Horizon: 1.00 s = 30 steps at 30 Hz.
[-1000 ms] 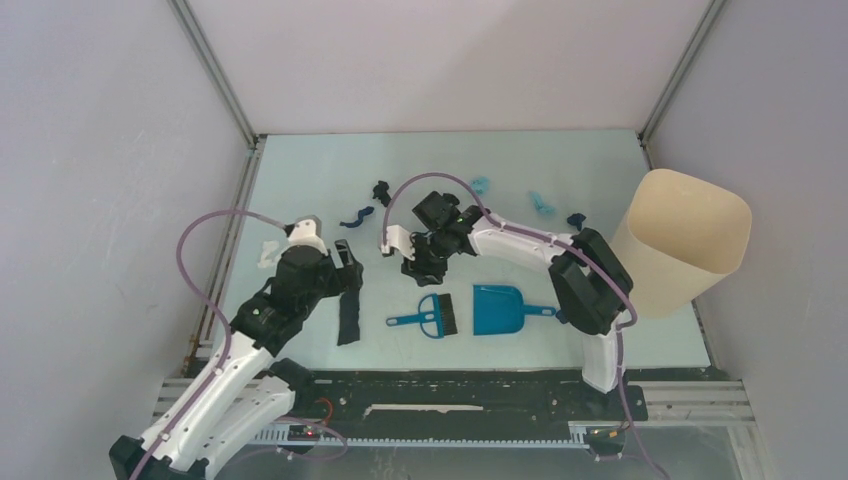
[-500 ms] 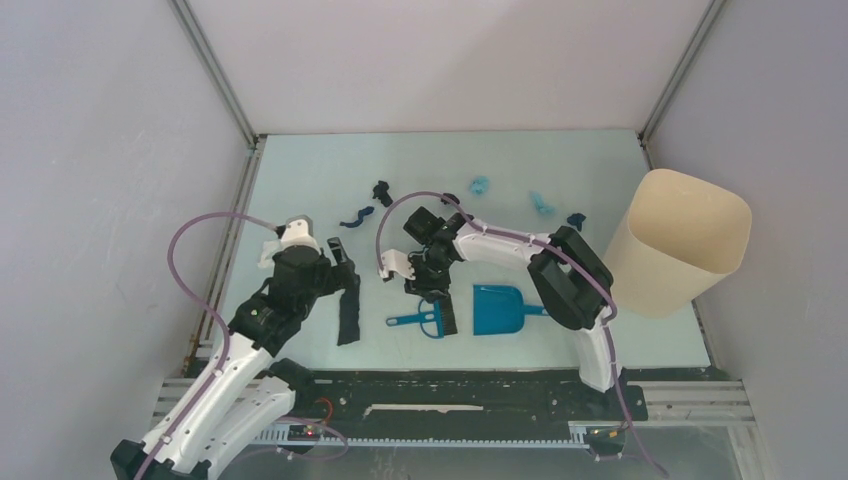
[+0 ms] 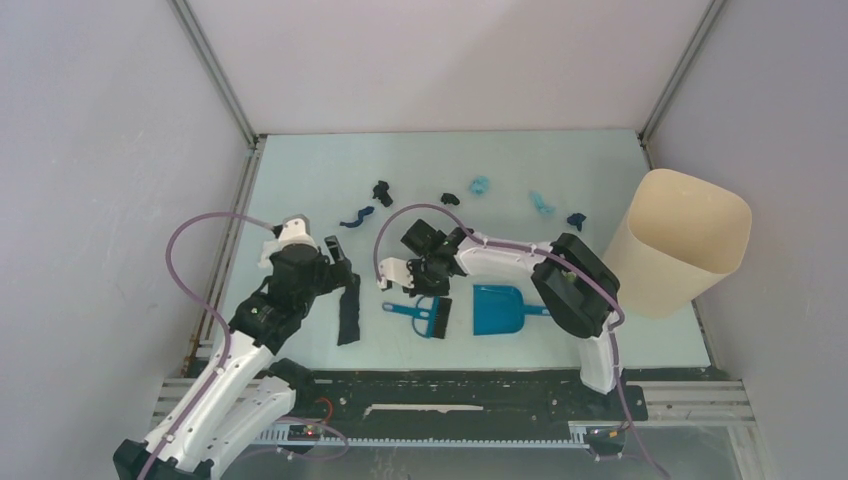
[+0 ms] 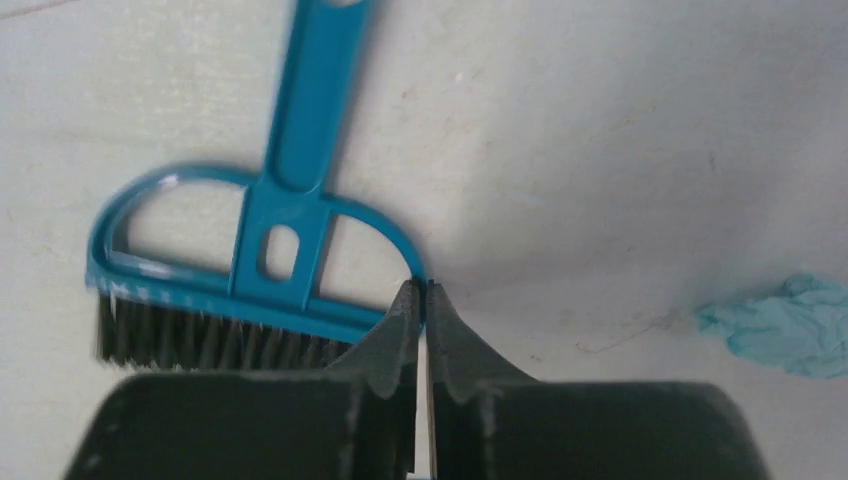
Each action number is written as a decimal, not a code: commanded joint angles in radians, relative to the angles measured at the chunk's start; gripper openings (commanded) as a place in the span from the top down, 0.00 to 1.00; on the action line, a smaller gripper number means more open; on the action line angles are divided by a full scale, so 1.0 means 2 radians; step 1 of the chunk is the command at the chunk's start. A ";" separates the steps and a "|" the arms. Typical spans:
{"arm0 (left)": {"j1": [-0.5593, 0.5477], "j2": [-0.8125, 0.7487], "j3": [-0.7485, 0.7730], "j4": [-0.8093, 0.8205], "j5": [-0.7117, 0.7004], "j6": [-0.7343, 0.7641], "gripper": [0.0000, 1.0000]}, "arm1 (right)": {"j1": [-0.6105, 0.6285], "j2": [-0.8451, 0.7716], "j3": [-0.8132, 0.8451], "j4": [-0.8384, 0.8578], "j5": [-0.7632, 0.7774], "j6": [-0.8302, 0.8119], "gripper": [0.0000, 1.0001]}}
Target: Sweep away the paper scraps from the table
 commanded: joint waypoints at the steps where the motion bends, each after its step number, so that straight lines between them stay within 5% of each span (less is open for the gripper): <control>1: 0.019 0.010 0.006 0.021 0.027 -0.012 0.08 | 0.007 -0.053 -0.038 0.009 0.031 0.018 1.00; 7: 0.036 0.008 -0.012 0.096 0.137 -0.013 0.09 | -0.029 -0.159 -0.074 -0.005 -0.033 0.049 1.00; 15: 0.029 0.051 -0.034 0.209 0.383 -0.021 0.19 | -0.071 -0.263 -0.134 -0.002 -0.092 0.072 1.00; 24: -0.021 0.120 -0.038 0.271 0.480 -0.040 0.27 | -0.107 -0.287 -0.165 0.008 -0.119 0.067 1.00; 30: -0.037 0.153 -0.028 0.254 0.470 -0.032 0.32 | -0.107 -0.291 -0.165 0.000 -0.140 0.060 1.00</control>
